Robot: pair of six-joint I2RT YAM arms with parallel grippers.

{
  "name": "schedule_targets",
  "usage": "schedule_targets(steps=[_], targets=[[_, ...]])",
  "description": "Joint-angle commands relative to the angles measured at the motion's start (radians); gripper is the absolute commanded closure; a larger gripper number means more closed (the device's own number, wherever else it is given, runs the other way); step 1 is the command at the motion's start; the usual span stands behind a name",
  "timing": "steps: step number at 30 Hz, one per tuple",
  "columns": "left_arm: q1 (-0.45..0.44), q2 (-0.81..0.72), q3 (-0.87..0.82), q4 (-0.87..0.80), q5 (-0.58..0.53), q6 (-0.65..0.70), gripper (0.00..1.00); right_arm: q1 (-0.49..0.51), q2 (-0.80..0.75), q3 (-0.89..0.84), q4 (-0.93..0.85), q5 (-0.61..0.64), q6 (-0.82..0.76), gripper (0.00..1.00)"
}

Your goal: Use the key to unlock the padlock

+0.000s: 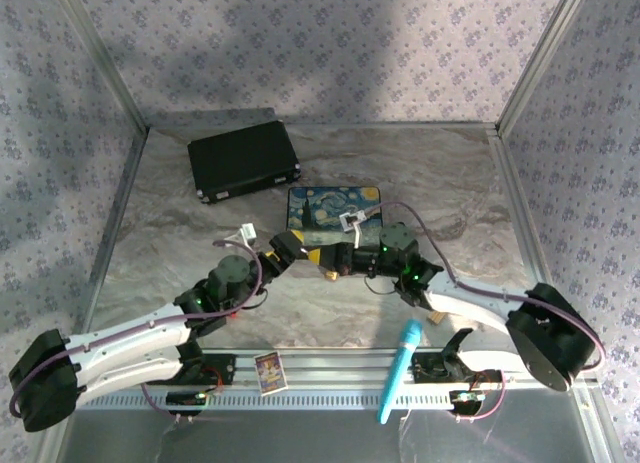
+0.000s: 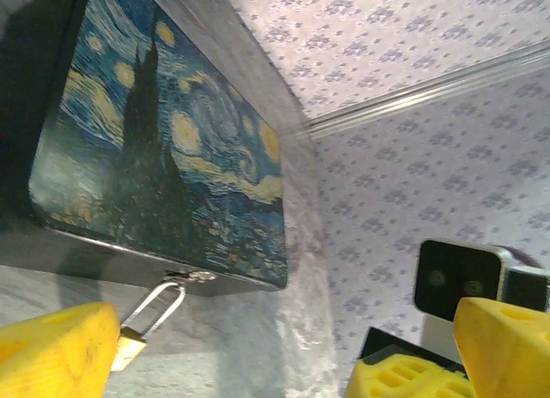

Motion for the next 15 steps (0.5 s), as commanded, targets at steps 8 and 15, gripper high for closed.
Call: schedule_targets(steps=[8, 15], targets=[[0.001, 0.262, 0.274, -0.338, 0.069, 0.327, 0.09, -0.092, -0.180, 0.038, -0.730, 0.302, -0.242, 1.00], [0.001, 0.495, 0.333, -0.270, 0.179, 0.454, 0.02, -0.160, -0.242, -0.012, -0.802, 0.318, -0.281, 1.00]])
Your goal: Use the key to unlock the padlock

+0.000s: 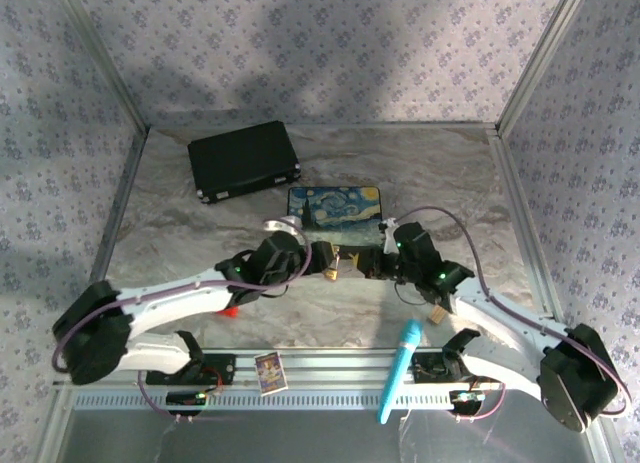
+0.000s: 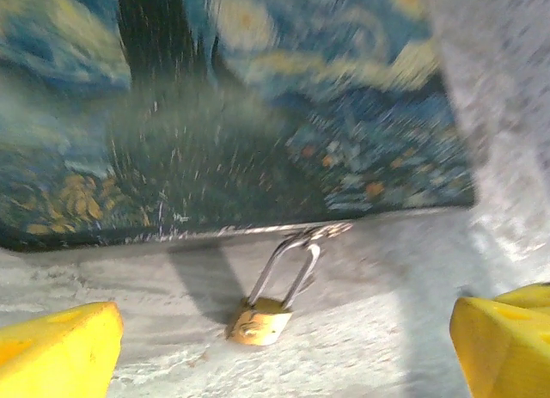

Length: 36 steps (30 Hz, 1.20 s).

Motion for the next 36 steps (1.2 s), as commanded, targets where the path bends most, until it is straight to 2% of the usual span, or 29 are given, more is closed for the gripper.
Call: schedule_targets(steps=[1, 7, 10, 16, 26, 36], targets=[[0.001, 0.087, 0.038, 0.060, 0.105, 0.103, 0.04, -0.024, -0.019, -0.030, -0.080, 0.025, -0.046, 1.00], [0.010, 0.247, 0.016, 0.270, 0.203, 0.153, 0.25, -0.030, -0.017, -0.064, -0.041, 0.011, -0.045, 1.00], [0.008, 0.293, 0.009, 0.332, 0.222, 0.155, 0.29, -0.030, -0.018, -0.075, -0.037, 0.009, -0.045, 1.00], [0.010, 0.375, 0.044, 0.303, 0.167, 0.172, 0.34, -0.041, -0.016, -0.097, -0.017, 0.002, -0.042, 1.00], [-0.001, 0.407, 0.054, 0.274, 0.135, 0.158, 0.59, -0.051, -0.002, -0.129, 0.020, 0.000, -0.023, 1.00], [-0.014, 0.408, 0.048, 0.261, 0.114, 0.097, 0.73, -0.047, 0.036, -0.157, 0.089, -0.050, 0.023, 1.00]])
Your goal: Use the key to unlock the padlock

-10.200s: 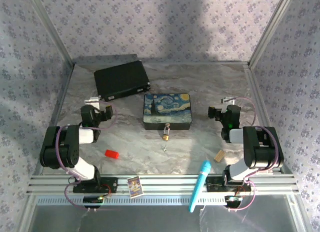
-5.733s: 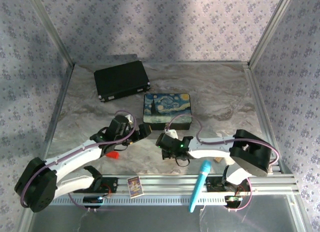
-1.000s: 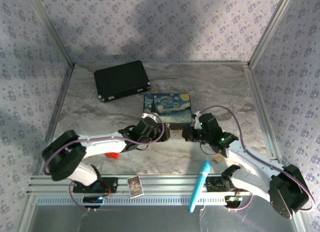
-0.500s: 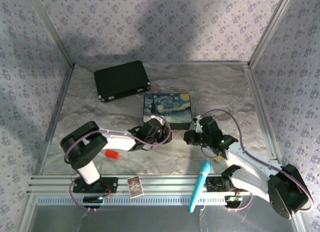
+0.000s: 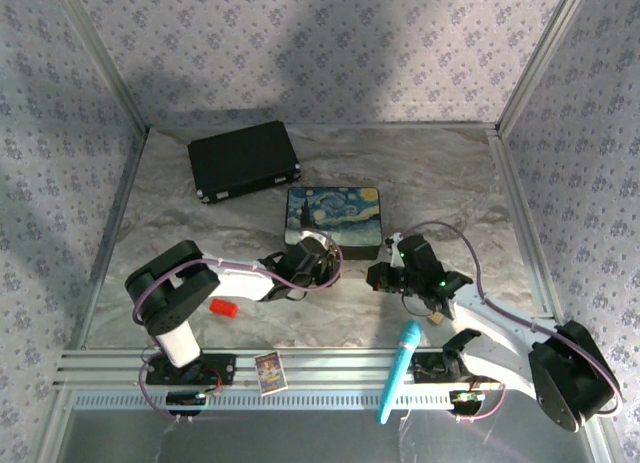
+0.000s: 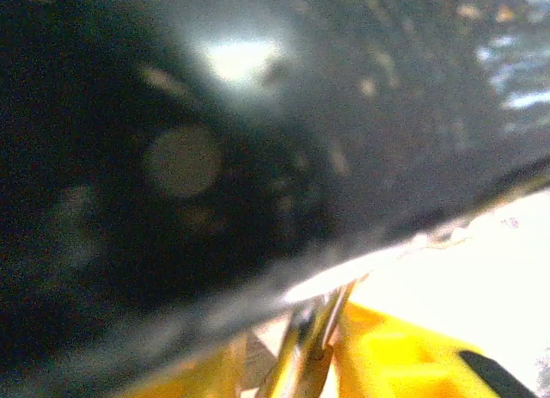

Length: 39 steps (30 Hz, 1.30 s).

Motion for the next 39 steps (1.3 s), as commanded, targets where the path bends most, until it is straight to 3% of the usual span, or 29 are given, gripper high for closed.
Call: schedule_targets(steps=[1, 7, 13, 17, 21, 26, 30, 34, 39], targets=[[-0.009, 0.011, 0.011, -0.007, -0.019, -0.042, 0.73, -0.003, 0.013, -0.033, 0.071, -0.042, 0.055, 1.00], [-0.010, -0.027, 0.024, -0.056, -0.049, -0.154, 0.88, 0.003, 0.071, -0.075, 0.203, -0.104, 0.230, 1.00], [-0.011, -0.062, 0.053, -0.100, -0.034, -0.272, 0.89, 0.006, 0.093, -0.089, 0.268, -0.113, 0.298, 1.00], [-0.009, -0.086, 0.041, -0.078, -0.015, -0.374, 0.89, -0.018, 0.165, -0.098, 0.368, -0.199, 0.321, 1.00], [-0.009, -0.108, 0.090, -0.178, -0.030, -0.399, 0.88, -0.026, 0.254, -0.114, 0.532, -0.260, 0.384, 1.00], [-0.009, -0.145, 0.115, -0.259, -0.084, -0.381, 0.86, -0.041, 0.256, -0.103, 0.495, -0.246, 0.359, 1.00], [-0.008, -0.167, 0.101, -0.190, -0.074, -0.387, 0.85, -0.069, 0.278, -0.090, 0.453, -0.244, 0.316, 1.00], [-0.008, -0.138, 0.102, -0.166, -0.062, -0.395, 0.85, -0.092, 0.319, -0.088, 0.498, -0.259, 0.316, 1.00], [0.008, -0.144, 0.019, 0.009, -0.056, -0.491, 0.87, -0.082, 0.303, -0.133, 0.625, -0.295, 0.345, 1.00]])
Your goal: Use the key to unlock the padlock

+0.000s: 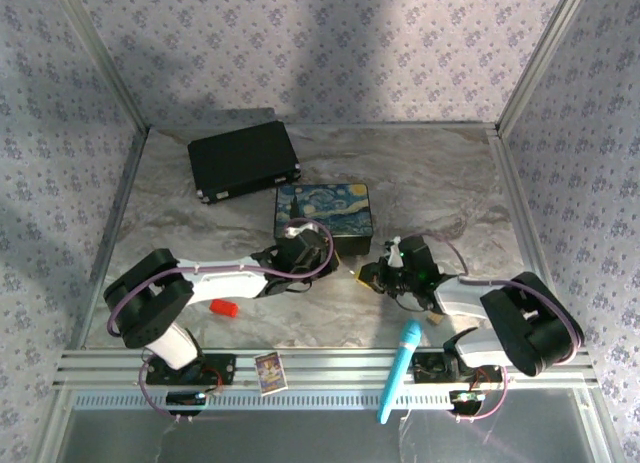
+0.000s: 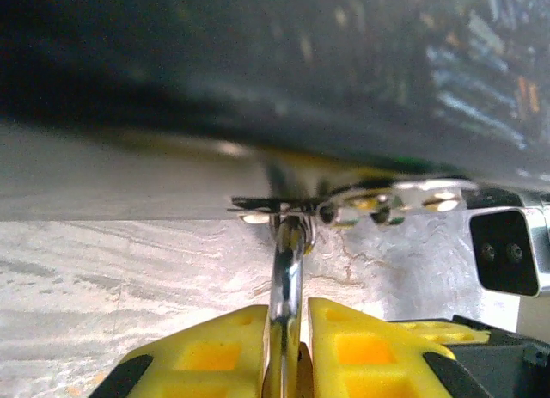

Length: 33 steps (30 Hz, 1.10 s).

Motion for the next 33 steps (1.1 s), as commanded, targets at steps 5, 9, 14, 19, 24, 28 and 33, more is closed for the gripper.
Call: schedule_targets(steps=[5, 9, 14, 19, 24, 28, 33], targets=[[0.011, -0.010, -0.045, 0.238, -0.021, -0.174, 0.88, 0.004, -0.033, -0.050, 0.182, -0.078, 0.091, 1.00], [0.012, -0.020, -0.068, 0.249, -0.032, -0.270, 0.87, 0.001, -0.042, -0.075, 0.244, -0.088, 0.150, 1.00], [0.011, 0.016, -0.117, 0.363, -0.013, -0.408, 0.87, 0.002, -0.055, -0.090, 0.275, -0.108, 0.184, 1.00], [0.003, 0.056, -0.143, 0.464, -0.022, -0.470, 0.88, -0.051, -0.005, -0.078, 0.273, -0.217, 0.182, 1.00], [-0.002, 0.043, -0.127, 0.423, -0.037, -0.459, 0.87, -0.065, 0.090, -0.064, 0.357, -0.284, 0.208, 1.00], [-0.002, 0.051, -0.126, 0.424, -0.032, -0.461, 0.87, -0.061, 0.085, -0.049, 0.381, -0.282, 0.214, 1.00], [-0.001, 0.054, -0.121, 0.420, -0.034, -0.464, 0.86, -0.056, 0.075, -0.018, 0.364, -0.272, 0.220, 1.00]])
